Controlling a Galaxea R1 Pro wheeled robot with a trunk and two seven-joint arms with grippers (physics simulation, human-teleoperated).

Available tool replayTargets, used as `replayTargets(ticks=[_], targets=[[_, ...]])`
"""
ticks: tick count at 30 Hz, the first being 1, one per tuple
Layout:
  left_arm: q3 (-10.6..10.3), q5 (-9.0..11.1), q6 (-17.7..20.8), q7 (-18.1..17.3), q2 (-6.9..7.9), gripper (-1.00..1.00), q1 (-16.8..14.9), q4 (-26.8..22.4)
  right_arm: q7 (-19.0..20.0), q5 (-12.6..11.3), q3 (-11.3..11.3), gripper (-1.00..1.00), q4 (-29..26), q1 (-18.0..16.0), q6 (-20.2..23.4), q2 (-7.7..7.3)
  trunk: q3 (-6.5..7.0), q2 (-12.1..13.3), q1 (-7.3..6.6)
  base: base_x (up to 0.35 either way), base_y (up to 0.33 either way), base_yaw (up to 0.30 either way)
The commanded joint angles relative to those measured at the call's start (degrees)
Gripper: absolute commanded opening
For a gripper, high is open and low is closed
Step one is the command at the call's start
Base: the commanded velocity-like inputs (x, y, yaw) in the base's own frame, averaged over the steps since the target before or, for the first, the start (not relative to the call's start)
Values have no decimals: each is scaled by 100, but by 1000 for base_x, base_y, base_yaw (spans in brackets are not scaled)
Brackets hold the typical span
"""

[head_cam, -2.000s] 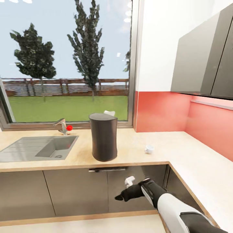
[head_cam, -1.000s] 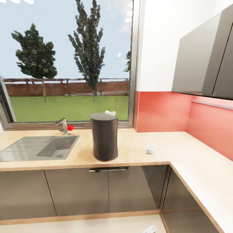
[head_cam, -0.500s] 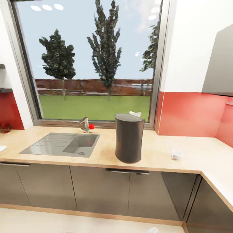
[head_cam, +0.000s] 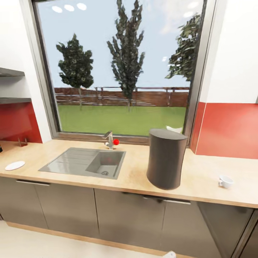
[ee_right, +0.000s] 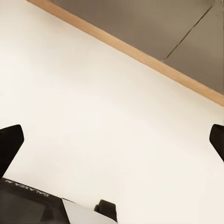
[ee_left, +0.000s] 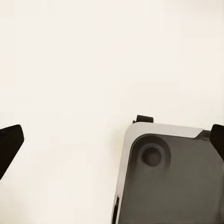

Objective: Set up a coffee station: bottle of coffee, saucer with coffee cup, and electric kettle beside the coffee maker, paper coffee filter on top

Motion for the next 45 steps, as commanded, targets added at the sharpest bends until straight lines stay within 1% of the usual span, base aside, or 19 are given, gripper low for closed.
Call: replayTargets(ticks=[1, 28, 30, 32, 33, 34, 35, 36, 37, 38, 40, 45], targets=[[10, 49, -21, -9, -1, 100, -3, 6, 10, 20, -14, 100, 4, -2, -14, -2, -2, -3, 4, 238, 262, 18], [20, 58, -13, 0, 8, 100, -5, 6, 6, 35, -10, 100, 4, -2, -6, -3, 121, -3, 4, 29, 333, 227], [17, 53, -7, -3, 8, 100, -5, 6, 3, 40, -7, 100, 8, 6, 2, -53, 127, -3, 4, 130, 334, 156], [13, 47, 3, -6, 27, 100, -5, 6, 2, 42, -6, 100, 11, 107, 8, -180, 129, -3, 4, 165, 320, 110], [3, 42, 18, -8, 51, 100, -5, 6, 2, 42, -6, 100, 12, 275, 23, -307, 129, -3, 4, 218, 287, 84], [1, 42, 18, -8, 55, 100, -5, 6, 2, 39, -6, 100, 12, 358, 26, -328, 129, -3, 4, 227, 275, 82], [4, 46, 14, -9, 56, 100, -5, 6, 2, 37, -6, 100, 12, 538, 28, -345, 130, -3, 4, 236, 259, 52], [5, 44, 11, -9, 55, 100, -5, 6, 2, 34, -6, 100, 13, 608, 29, -351, 130, -3, 4, 239, 255, 33], [6, 42, 7, -9, 52, 100, -5, 5, 0, 29, -11, 100, 13, 759, 30, -374, 130, -3, 4, 242, 251, 14], [0, 41, 9, -6, 52, 100, -5, 6, 0, 28, -14, 100, 10, 890, 26, -444, 130, -3, 4, 251, 248, 7], [-8, 41, 12, -2, 57, 100, -5, 4, 1, 27, -14, 100, 8, 1078, 23, -513, 130, -3, 4, 265, 243, 3], [0, 48, 0, 0, 60, 100, -5, 4, 42, 38, -2, 100, 19, 1260, 36, -503, 130, -3, 4, 277, 239, 1]])
